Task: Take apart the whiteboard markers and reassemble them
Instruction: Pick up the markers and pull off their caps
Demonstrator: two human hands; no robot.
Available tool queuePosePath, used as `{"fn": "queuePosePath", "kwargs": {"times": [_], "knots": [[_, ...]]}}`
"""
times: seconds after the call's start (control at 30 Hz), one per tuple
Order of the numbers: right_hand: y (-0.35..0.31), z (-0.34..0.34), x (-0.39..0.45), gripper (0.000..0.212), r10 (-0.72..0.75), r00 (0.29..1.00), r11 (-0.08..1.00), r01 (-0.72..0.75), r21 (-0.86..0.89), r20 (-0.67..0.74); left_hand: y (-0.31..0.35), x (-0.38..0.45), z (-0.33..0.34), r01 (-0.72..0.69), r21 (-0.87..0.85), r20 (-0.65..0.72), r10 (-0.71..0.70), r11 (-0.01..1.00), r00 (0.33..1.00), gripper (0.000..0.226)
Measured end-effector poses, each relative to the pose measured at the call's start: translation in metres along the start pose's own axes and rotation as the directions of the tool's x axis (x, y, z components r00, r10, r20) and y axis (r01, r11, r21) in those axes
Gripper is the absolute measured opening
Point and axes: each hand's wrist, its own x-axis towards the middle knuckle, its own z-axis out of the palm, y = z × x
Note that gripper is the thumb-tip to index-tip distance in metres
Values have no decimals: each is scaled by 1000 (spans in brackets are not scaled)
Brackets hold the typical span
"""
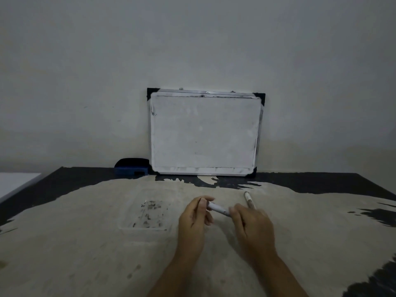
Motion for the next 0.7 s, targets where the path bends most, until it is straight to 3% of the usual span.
{"fn": "queuePosePath", "kwargs": {"times": [0.13, 0.3, 0.37, 0.57, 0.7], "knots": [[3, 4, 0, 32, -74, 991, 997, 73, 17, 110, -6, -1, -1, -19, 79, 12, 18, 997, 1000, 34], [9, 3, 1, 30, -83, 996, 996, 82, 25, 35, -14, -1, 3, -184, 476, 13, 203, 860, 979, 23], [11, 3, 2, 28, -102, 995, 995, 102, -7, 6, -16, 2, 0, -205, 525, 22, 227, 826, 974, 24], [11, 6, 7, 19, -170, 983, 979, 162, -123, -63, -8, 0, 3, -66, 281, -87, 94, 957, 992, 33], [10, 5, 8, 10, -225, 972, 967, 213, -142, -69, -3, 0, 3, 35, 138, -157, -13, 990, 987, 38]]}}
